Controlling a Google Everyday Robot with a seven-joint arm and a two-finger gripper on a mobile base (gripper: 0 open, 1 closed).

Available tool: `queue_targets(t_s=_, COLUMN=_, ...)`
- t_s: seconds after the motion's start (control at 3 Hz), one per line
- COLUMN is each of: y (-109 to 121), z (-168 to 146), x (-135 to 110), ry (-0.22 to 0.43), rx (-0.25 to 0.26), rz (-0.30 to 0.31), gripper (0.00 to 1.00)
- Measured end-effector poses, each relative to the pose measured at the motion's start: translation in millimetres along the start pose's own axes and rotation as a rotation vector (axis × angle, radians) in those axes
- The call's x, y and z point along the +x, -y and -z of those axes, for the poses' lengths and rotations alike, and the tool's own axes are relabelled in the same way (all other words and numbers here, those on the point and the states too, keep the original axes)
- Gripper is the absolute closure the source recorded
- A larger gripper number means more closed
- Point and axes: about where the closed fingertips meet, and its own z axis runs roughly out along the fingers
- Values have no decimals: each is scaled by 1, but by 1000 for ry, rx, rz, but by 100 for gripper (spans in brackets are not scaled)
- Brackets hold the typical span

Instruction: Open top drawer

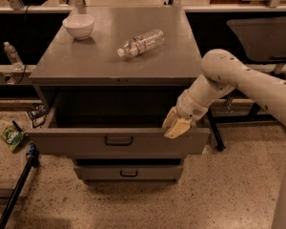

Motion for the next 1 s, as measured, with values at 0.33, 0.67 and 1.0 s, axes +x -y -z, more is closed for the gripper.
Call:
queue_targets(t_s=0.33, y=-21, z=1, x=-2, ry=20, rx=-87, rz=-65, gripper=82)
queue_targets(t_s=0.67, y=-25, z=14, x=-7, ry=23, rx=-89, rz=-86, gripper=59)
queue_targets(t_s=1.0, y=-11, z=51, x=-19, ry=-4, rx=-6, rz=-53, gripper=31)
